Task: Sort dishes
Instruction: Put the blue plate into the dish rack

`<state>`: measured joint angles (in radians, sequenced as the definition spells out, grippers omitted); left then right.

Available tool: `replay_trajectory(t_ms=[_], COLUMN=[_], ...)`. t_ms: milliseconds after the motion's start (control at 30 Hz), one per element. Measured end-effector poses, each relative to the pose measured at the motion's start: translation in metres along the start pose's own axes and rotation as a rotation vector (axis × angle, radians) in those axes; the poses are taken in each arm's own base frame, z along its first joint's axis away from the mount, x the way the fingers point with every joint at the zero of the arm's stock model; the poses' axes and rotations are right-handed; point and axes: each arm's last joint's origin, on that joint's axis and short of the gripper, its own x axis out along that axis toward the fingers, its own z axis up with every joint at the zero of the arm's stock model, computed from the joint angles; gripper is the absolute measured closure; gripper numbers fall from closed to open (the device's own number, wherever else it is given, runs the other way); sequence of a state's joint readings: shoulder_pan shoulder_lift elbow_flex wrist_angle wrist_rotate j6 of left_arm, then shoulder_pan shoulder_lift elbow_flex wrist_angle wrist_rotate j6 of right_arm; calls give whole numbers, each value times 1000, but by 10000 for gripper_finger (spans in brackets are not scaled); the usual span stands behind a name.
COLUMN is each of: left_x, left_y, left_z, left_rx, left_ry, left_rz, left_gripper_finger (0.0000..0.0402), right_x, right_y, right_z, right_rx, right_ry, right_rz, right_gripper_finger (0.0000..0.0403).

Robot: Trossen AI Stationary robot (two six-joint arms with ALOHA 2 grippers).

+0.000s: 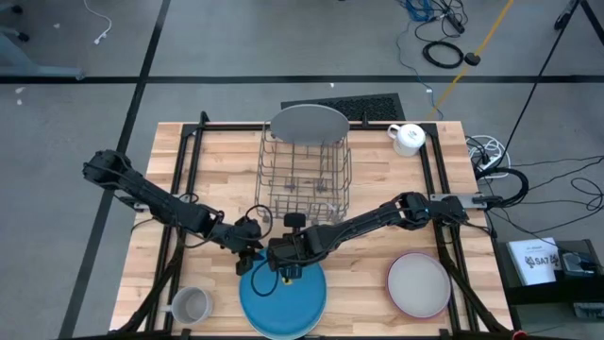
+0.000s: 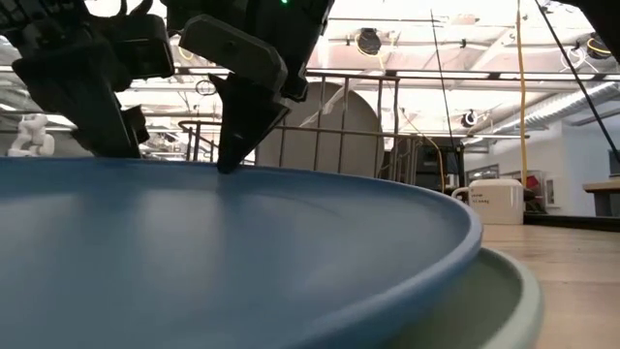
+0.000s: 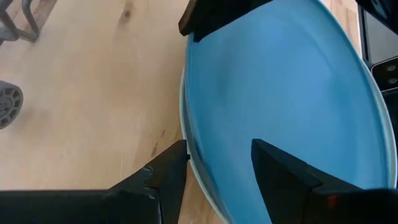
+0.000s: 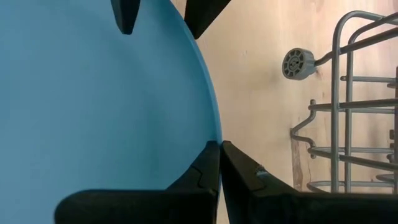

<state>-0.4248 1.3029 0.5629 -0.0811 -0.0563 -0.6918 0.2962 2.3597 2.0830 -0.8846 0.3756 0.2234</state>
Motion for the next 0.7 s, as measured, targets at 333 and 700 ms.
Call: replay_trajectory(t_ms=[333,700], left_x=[0,0], left_y=[1,3], left_z=[-1,-2], left_rx=[1,27], left_ry=[7,25], left_rz=[6,28], left_gripper_finger=[238,390], right_x=[0,-2], right_y=[0,1], right_z=[2,2], right_rx=[8,15], right_ry=[-25,-27], right_rz=[-17,-5], right_gripper_finger=[402,402])
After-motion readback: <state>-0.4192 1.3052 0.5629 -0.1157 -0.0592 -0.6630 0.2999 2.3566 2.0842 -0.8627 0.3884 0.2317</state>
